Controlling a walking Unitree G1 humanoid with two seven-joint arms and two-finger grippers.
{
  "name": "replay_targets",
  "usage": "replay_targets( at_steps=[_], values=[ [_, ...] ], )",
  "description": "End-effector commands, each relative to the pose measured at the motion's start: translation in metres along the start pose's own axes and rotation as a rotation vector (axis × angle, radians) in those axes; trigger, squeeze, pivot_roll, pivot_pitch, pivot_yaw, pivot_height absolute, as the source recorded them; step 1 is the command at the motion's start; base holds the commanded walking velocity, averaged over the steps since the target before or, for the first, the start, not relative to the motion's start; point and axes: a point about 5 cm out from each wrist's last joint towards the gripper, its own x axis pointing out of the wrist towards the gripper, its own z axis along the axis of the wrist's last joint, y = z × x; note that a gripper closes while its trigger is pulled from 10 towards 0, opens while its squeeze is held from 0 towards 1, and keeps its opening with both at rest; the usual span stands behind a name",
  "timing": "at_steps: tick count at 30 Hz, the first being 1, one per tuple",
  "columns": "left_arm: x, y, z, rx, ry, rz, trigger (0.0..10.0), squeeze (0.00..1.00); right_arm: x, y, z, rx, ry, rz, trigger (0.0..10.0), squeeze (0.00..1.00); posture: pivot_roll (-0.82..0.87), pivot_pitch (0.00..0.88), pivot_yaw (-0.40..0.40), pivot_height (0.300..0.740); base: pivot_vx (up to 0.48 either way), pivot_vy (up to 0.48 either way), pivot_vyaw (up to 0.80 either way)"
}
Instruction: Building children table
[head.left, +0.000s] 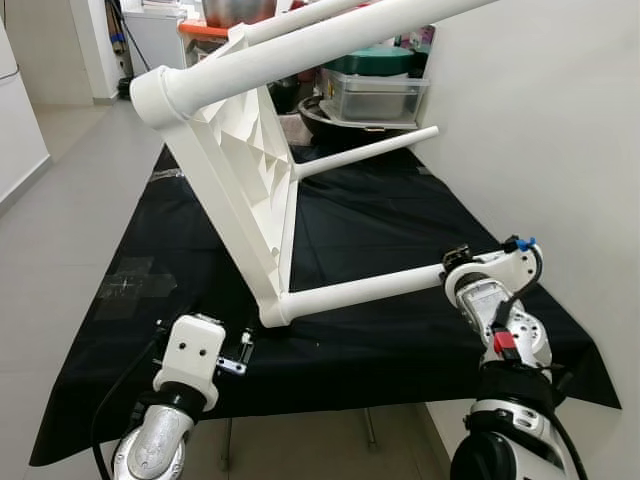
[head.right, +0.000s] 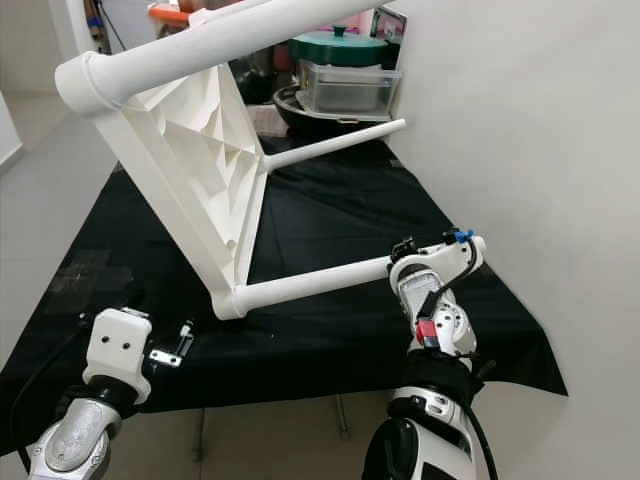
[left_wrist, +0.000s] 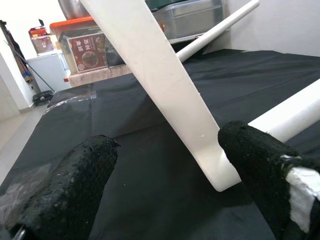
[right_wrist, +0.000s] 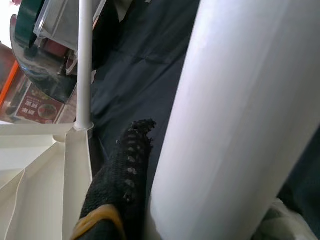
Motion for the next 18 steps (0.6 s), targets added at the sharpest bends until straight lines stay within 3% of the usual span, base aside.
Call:
replay_targets(
  at_steps=[1,2,3,6,13,18],
  values=[
    [0.000,-0.004,-0.003,-0.003,0.022,-0.017,10.0,0.00,0.004,-0.061,-0.059,-0.221,0.233,-0.307,10.0,0.77,0.07,0.000,-0.123,0.740,0.000,0.000,0.00],
    [0.000,-0.004,-0.003,-0.003,0.022,-0.017,10.0,0.00,0.004,-0.061,-0.059,-0.221,0.233,-0.307,10.0,0.77,0.07,0.000,-0.123,0.740,0.000,0.000,0.00],
    [0.000,-0.004,-0.003,-0.003,0.022,-0.017,10.0,0.00,0.004,-0.061,-0.058,-0.218,0.230,-0.305,10.0,0.96,0.07,0.000,-0.123,0.740,0.000,0.000,0.00],
    [0.000,-0.004,-0.003,-0.003,0.022,-0.018,10.0,0.00,0.004,-0.061,-0.058,-0.218,0.228,-0.307,10.0,1.00,0.07,0.000,-0.125,0.740,0.000,0.000,0.00],
    [0.000,-0.004,-0.003,-0.004,0.025,-0.014,10.0,0.00,0.004,-0.061,-0.050,-0.223,0.196,-0.313,10.0,1.00,0.07,0.000,-0.125,0.740,0.000,0.000,0.00],
    [0.000,-0.004,-0.003,-0.006,0.025,-0.015,10.0,0.00,0.004,-0.050,-0.046,-0.229,0.178,-0.260,10.0,1.00,0.06,0.000,-0.126,0.740,0.000,0.000,0.00]
  ],
)
